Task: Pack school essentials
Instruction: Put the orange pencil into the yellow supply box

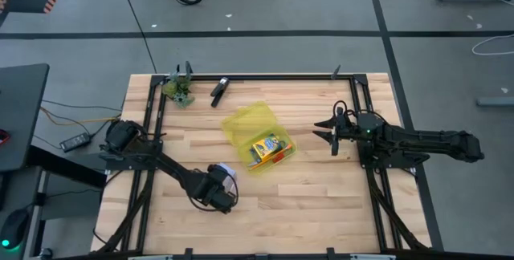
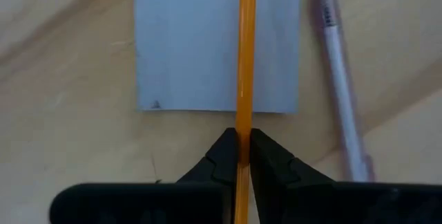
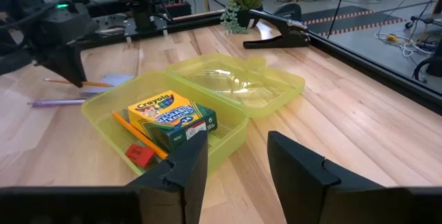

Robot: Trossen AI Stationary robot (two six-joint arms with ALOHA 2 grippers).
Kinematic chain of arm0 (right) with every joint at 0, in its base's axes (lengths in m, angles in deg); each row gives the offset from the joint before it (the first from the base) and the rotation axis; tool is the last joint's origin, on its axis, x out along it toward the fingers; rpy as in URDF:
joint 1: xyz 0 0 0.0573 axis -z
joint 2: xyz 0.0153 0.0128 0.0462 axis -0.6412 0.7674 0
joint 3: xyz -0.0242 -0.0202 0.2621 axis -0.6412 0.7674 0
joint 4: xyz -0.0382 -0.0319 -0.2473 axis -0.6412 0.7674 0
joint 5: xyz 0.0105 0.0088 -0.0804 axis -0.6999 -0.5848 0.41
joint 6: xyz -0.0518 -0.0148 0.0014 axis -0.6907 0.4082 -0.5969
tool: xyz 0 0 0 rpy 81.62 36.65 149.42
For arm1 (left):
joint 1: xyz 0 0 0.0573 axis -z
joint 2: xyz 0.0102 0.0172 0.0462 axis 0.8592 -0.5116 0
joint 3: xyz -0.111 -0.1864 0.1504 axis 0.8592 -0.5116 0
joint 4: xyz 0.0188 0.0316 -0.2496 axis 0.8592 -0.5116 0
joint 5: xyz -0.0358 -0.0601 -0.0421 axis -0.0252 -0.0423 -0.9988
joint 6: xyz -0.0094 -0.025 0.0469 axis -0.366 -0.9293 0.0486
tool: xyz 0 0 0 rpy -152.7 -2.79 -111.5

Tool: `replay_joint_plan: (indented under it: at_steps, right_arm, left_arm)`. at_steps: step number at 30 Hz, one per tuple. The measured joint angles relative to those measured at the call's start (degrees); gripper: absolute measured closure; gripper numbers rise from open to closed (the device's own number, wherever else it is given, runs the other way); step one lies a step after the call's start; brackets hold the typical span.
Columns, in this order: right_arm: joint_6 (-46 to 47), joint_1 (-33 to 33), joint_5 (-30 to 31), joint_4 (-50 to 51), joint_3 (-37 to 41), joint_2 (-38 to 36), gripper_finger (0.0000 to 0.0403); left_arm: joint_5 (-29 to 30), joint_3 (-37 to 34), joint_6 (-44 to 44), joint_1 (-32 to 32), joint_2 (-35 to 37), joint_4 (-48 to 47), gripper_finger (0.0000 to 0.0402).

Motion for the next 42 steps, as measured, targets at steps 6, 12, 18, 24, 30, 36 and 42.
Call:
replay_joint_plan:
  at_steps: [6,12,18,24,30,36,42]
  right_arm:
    - [0.0,0.0,0.0,0.0,0.0,0.0,0.0246]
    - [0.0,0.0,0.0,0.0,0.0,0.0,0.0246]
    - [0.0,0.0,0.0,0.0,0.0,0.0,0.0246]
    - [0.0,0.0,0.0,0.0,0.0,0.0,0.0246]
    - [0.0,0.0,0.0,0.0,0.0,0.0,0.0246]
    - [0.0,0.0,0.0,0.0,0.0,0.0,0.0246]
    - [0.0,0.0,0.0,0.0,0.0,0.0,0.0246]
  left_arm:
    - [1.3,3.0,1.0,0.0,0.1,-5.9,0.0374]
    - [2.7,4.8,1.9,-0.2,0.2,-8.1,0.0375]
    - [4.6,7.0,4.2,-0.5,0.2,-10.5,0.0375]
    - [6.6,9.2,9.5,-2.0,0.3,-11.9,0.0375]
    - [7.0,9.3,13.5,-3.6,0.4,-11.9,0.0375]
    - [7.5,9.3,16.7,-4.8,0.4,-11.9,0.0375]
    - [8.3,9.3,19.3,-5.2,0.4,-11.7,0.0375]
